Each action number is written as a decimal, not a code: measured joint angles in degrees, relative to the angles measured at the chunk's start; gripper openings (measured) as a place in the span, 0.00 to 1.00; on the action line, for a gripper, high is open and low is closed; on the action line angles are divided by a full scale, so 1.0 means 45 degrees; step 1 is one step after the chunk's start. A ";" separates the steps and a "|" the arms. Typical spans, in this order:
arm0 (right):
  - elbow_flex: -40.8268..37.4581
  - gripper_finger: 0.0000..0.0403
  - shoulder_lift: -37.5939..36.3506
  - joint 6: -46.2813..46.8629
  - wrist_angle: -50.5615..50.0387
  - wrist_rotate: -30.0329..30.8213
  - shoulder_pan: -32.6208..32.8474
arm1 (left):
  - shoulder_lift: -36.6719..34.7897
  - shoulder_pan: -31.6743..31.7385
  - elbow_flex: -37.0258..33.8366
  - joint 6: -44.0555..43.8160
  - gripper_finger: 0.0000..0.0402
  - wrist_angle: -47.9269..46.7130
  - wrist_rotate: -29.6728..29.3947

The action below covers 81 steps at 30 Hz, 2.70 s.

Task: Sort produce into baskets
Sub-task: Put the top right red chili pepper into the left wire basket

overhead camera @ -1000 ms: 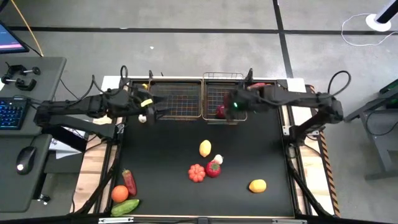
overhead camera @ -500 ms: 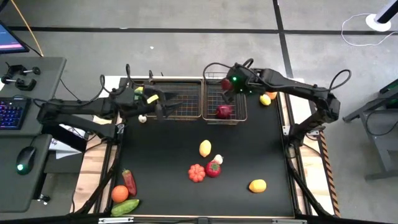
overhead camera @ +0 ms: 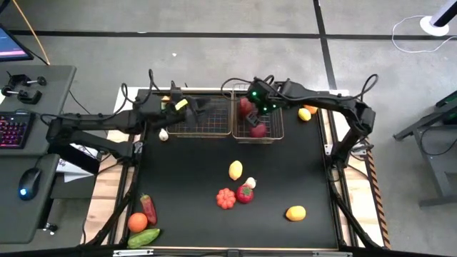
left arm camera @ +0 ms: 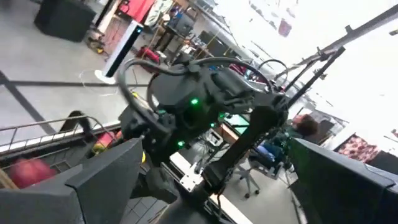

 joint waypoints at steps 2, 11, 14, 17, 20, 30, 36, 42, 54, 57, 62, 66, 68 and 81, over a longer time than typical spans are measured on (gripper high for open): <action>0.0218 0.97 -0.0070 -0.0352 0.0008 -0.0174 -0.0156 | -0.0100 0.0688 0.0000 -0.0111 0.98 -0.0324 0.0261; 0.2352 0.97 -0.0790 -0.0202 -0.0625 0.1694 -0.1319 | 0.0275 0.6012 0.0010 -0.0463 0.98 -0.0287 0.6058; 0.2953 0.97 -0.0813 0.1222 -0.1590 0.3814 -0.1787 | 0.0713 0.7574 0.0010 -0.0293 0.98 0.0091 0.7814; 0.2993 0.97 -0.0816 0.3594 -0.3039 0.4510 -0.2684 | 0.1245 0.8725 0.0010 -0.0385 0.98 0.1071 0.9729; 0.2382 0.97 -0.0816 0.5126 -0.4092 0.4444 -0.3796 | 0.1742 0.9339 0.0016 -0.0355 0.98 0.2163 1.1241; -0.1634 0.97 -0.0801 0.7790 -0.0320 0.0026 -0.7103 | 0.2746 0.9551 0.0860 0.1786 0.98 0.0942 1.1709; -0.3210 0.97 -0.0801 0.9159 -0.0261 0.0427 -0.7569 | 0.2961 0.9487 0.1438 0.3329 0.98 -0.0606 1.0892; -0.4625 0.97 -0.0801 1.1138 0.1254 0.0349 -0.7868 | 0.2961 0.9487 0.1438 0.4016 0.98 -0.0826 1.0209; -0.6177 0.97 -0.0737 1.3806 0.3971 0.0344 -0.7876 | 0.3146 0.9487 0.1438 0.4102 0.98 -0.0895 0.9985; -0.6605 0.94 -0.0733 1.4466 0.4153 0.0342 -0.7877 | 0.3146 0.9449 0.1438 0.4038 0.98 -0.1171 0.9972; -0.7073 0.84 -0.0729 1.5082 0.5065 0.0495 -0.7914 | 0.3146 0.9385 0.1438 0.4045 0.98 -0.1355 0.9631; -0.7389 0.79 -0.0729 1.5376 0.5430 0.0611 -0.7959 | 0.3146 0.9385 0.1438 0.4072 0.98 -0.1366 0.9623; -0.7549 0.79 -0.0729 1.5473 0.5588 0.0691 -0.7959 | 0.3146 0.9385 0.1438 0.3917 0.98 -0.1367 0.9621; -0.7718 0.76 -0.0725 1.5681 0.5905 0.1110 -0.7944 | 0.3146 0.9136 0.1438 0.3689 0.98 -0.1376 0.9475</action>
